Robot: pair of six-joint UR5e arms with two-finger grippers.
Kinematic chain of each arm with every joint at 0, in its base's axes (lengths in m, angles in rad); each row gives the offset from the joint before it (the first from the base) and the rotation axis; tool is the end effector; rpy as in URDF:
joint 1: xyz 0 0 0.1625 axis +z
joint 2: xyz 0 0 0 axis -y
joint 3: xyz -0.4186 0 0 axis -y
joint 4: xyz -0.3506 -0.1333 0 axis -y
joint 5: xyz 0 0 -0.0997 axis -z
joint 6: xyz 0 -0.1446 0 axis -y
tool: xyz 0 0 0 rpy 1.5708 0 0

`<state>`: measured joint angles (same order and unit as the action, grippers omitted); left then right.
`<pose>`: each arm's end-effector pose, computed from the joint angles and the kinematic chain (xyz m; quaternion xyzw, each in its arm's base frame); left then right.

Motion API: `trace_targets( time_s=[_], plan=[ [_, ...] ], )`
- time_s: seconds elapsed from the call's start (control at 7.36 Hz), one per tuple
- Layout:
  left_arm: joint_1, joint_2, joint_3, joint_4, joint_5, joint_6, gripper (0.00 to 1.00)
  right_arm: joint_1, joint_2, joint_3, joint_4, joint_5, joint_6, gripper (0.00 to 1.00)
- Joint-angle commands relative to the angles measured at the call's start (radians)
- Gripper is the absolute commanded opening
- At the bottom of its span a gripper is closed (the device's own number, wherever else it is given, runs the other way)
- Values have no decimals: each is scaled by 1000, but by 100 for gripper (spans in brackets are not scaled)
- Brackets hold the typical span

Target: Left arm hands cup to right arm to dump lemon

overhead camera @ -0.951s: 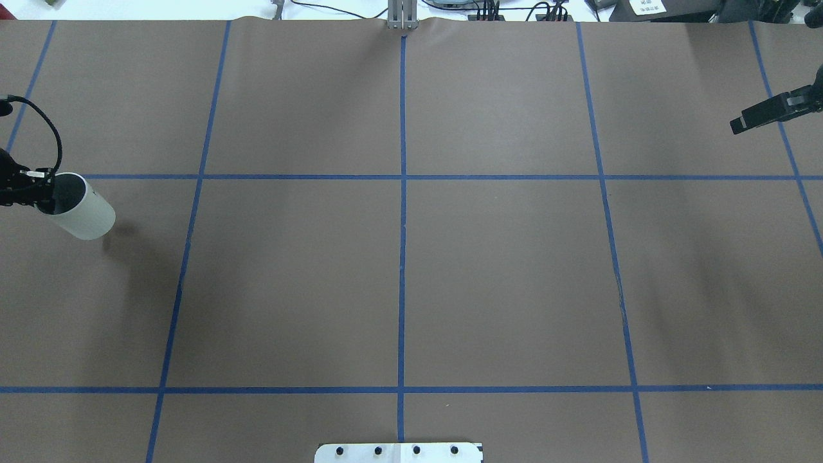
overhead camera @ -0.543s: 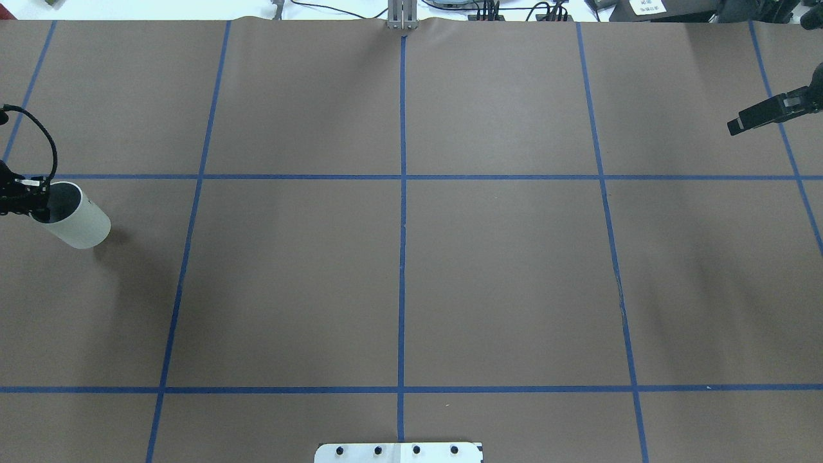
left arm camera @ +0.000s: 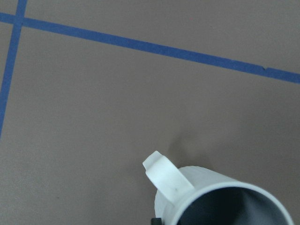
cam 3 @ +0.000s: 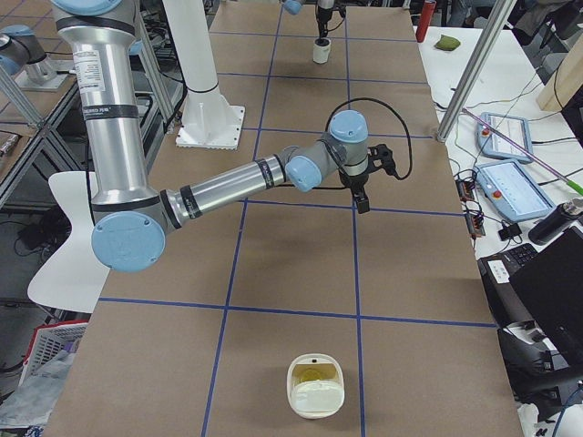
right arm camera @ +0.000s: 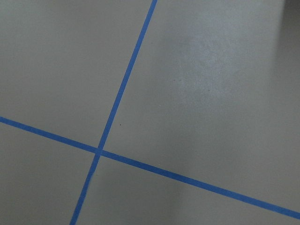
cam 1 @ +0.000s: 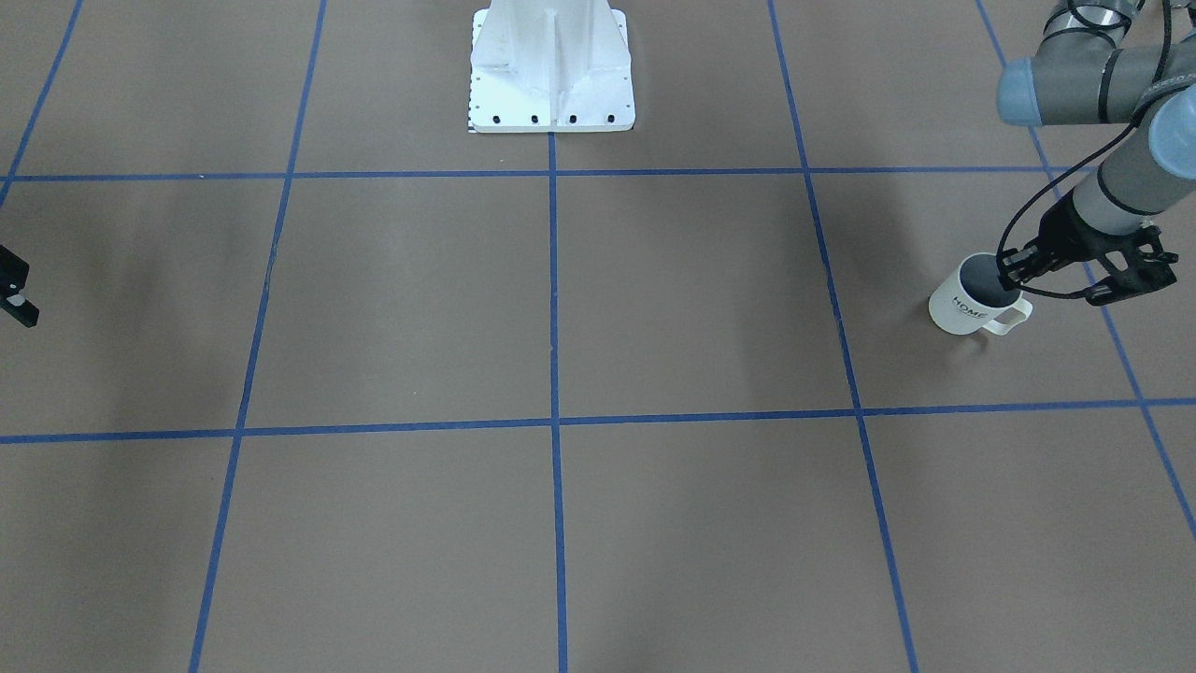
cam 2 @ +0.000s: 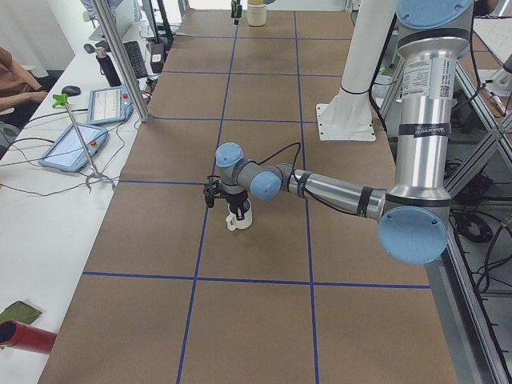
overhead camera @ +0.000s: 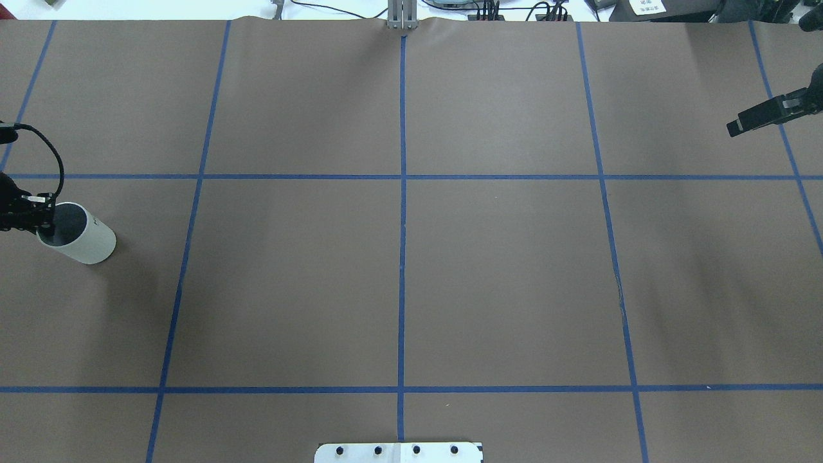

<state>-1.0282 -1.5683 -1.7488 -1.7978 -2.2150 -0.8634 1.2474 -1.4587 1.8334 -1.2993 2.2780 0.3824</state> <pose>0.2087 -0.4361 0.5872 -0.0559 0.3592 -0.0860 0.9276 -0.1276 -0.5045 0.4779 0.1660 -0.4111 -0.0837 0.8924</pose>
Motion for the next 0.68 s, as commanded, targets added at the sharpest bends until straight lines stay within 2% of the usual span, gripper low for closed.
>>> trace_targets(
  time_s=[0.0, 0.41, 0.54],
  plan=[
    [13, 1, -3, -5, 0, 0, 100, 1, 0, 0, -2, 0, 0, 100],
    [5, 34, -64, 2, -5, 3, 100, 6, 3, 3, -20, 0, -2, 100],
    [-1, 50, -104, 5, -50, 12, 100, 6, 1, 1, -35, 0, -4, 100]
  ],
)
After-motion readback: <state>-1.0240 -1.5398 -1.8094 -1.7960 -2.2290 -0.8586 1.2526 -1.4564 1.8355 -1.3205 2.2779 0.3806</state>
